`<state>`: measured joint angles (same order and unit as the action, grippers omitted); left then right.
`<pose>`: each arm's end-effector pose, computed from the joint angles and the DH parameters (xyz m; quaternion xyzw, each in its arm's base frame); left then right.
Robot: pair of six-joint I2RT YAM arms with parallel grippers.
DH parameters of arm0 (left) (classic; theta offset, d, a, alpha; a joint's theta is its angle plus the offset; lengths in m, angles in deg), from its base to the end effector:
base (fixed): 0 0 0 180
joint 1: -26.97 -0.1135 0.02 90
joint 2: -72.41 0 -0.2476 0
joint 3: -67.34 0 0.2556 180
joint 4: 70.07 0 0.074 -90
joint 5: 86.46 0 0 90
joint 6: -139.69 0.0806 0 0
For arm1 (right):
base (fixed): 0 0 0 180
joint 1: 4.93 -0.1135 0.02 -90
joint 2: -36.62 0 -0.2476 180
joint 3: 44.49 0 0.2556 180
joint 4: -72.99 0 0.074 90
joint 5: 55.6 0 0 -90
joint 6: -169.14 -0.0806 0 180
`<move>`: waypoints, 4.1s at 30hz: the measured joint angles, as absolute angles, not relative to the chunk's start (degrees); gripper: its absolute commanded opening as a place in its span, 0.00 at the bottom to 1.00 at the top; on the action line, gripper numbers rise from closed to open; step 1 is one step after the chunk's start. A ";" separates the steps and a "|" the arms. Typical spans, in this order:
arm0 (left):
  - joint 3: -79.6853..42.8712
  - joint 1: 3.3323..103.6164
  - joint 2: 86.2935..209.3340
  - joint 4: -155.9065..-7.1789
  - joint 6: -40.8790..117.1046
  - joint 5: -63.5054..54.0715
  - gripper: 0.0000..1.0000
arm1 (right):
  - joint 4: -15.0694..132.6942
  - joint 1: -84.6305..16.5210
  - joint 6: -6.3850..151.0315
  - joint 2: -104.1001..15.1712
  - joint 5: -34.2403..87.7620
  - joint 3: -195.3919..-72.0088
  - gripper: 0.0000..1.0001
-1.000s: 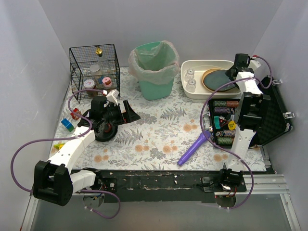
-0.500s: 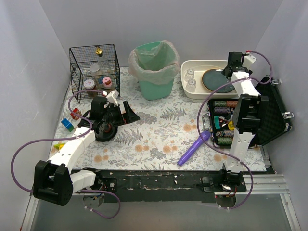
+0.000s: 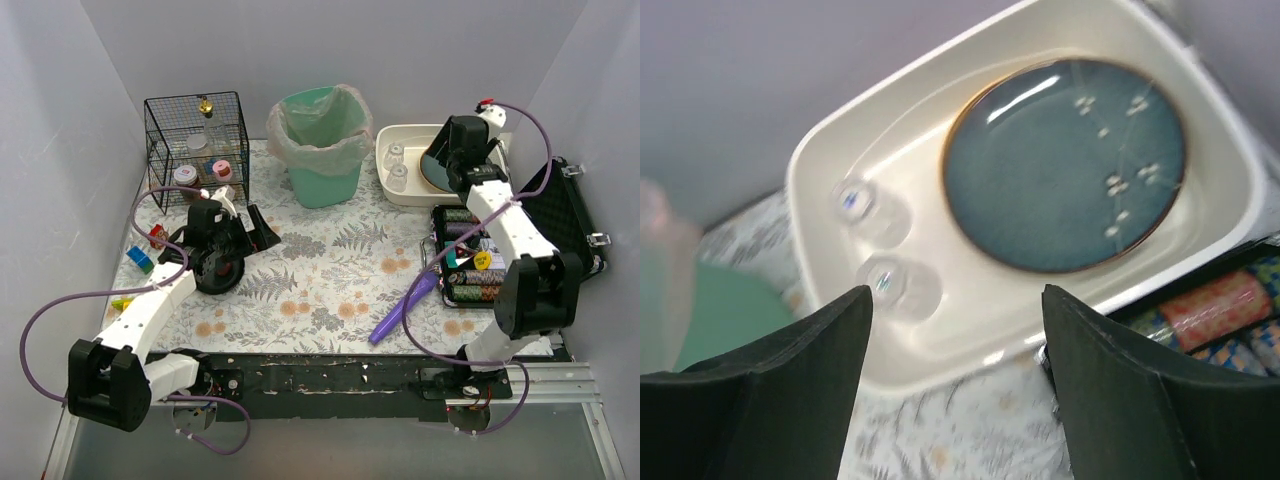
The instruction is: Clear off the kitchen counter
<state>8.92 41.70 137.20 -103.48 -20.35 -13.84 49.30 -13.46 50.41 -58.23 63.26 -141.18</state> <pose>0.2691 -0.0956 0.2126 -0.3587 0.8226 -0.3838 0.2176 0.4316 0.0254 0.3146 0.2781 0.7653 -0.0223 0.5801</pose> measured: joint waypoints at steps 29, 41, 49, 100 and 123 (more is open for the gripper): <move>1.60 38.88 136.26 -112.16 -25.55 2.40 0.98 | 64.71 -53.20 31.15 -57.10 37.78 -112.83 0.73; -8.67 33.85 138.30 -112.14 -25.97 3.88 0.98 | 78.67 -62.58 16.18 -74.01 33.78 -119.34 0.69; -11.99 33.83 138.60 -113.21 -24.65 2.37 0.98 | 79.92 -65.33 8.68 -83.08 36.97 -128.48 0.66; -1.92 33.81 132.02 -108.42 -21.55 -4.42 0.98 | 70.63 -61.09 21.10 -53.84 48.77 -101.53 0.01; 22.87 46.02 132.09 -84.29 -33.59 -27.31 0.71 | 58.76 -41.13 33.34 -23.20 27.31 -89.51 0.01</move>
